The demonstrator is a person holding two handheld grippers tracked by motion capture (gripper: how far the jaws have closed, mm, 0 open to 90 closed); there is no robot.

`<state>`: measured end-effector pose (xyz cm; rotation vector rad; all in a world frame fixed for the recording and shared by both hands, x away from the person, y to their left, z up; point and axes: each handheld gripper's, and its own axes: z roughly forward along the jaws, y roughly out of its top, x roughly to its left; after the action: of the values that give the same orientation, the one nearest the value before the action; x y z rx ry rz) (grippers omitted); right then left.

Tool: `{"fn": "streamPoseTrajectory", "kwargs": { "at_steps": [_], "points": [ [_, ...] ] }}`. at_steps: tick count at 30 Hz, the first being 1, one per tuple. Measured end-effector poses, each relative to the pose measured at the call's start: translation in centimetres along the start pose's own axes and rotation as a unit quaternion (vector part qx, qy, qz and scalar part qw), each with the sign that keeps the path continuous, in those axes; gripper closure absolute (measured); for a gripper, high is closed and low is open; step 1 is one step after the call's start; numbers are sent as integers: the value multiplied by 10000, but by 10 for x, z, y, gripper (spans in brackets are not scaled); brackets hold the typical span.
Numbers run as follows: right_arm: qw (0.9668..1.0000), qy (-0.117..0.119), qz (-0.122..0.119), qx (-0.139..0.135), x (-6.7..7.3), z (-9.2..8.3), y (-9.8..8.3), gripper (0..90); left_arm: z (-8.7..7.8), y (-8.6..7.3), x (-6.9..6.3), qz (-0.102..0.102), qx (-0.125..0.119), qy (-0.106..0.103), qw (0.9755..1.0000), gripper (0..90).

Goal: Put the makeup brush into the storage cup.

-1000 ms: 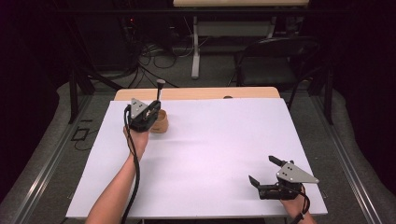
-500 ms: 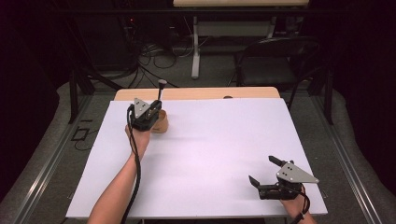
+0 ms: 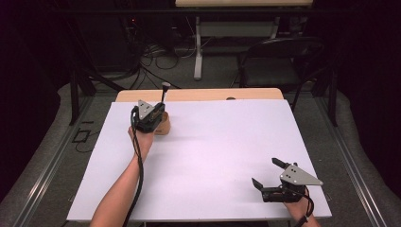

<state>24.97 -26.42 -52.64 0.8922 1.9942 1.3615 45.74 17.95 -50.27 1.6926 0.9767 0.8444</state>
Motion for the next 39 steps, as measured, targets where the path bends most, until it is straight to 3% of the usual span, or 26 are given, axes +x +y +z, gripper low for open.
{"fn": "streamPoseTrajectory", "kwargs": {
  "at_steps": [18,39],
  "points": [
    [10000,5,-3,6,0,0,0,20,5,-8,2,-83,189,-29,9998,787],
    [10000,6,-3,3,0,-1,0,20,5,-11,3,-76,223,-74,9997,769]
  ]
}}
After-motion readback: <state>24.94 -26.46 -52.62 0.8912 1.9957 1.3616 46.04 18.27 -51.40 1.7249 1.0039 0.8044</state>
